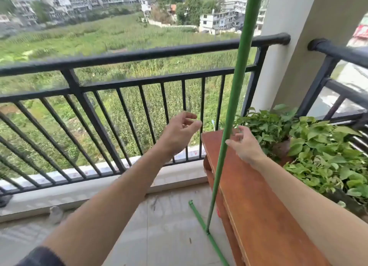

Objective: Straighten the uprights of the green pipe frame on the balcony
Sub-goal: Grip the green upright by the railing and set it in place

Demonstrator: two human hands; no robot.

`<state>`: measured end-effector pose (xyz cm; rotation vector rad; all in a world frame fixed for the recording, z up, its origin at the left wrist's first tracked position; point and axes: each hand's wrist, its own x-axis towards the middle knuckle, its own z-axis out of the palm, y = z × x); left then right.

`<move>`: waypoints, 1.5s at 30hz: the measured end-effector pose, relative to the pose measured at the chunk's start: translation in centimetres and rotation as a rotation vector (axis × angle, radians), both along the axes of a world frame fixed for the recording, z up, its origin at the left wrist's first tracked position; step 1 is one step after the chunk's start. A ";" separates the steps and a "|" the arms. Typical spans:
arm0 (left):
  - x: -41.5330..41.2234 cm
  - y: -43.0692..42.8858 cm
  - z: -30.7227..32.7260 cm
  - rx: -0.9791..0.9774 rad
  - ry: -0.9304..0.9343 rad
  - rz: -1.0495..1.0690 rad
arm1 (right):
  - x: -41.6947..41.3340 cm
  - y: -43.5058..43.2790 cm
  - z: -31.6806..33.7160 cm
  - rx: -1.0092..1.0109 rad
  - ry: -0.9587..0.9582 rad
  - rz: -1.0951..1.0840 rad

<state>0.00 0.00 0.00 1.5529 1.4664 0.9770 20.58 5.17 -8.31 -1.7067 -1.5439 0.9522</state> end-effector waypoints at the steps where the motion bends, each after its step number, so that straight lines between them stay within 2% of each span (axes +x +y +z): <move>1: 1.0 1.1 0.9 0.021 0.008 -0.010 | -0.4 0.7 0.3 -0.013 -0.010 0.015; 6: 4.4 5.2 4.7 0.087 -0.017 -0.061 | -1.7 2.1 0.0 -0.066 -0.110 0.070; 13: 6.0 6.3 6.9 0.156 -0.063 -0.151 | -2.2 1.6 0.1 0.066 -0.289 0.110; 20: 3.8 4.2 6.8 0.179 -0.144 -0.111 | -5.5 -1.2 1.1 0.127 -0.263 0.272; 23: 1.6 2.7 7.0 0.223 -0.187 -0.037 | -7.6 -2.1 1.2 0.179 -0.250 0.347; 36: -11.3 -6.8 6.6 0.265 -0.122 0.166 | -20.1 -7.7 0.5 0.208 -0.240 0.723; 45: -21.0 -15.1 6.8 0.340 -0.114 0.274 | -30.2 -14.3 0.6 0.226 -0.216 0.880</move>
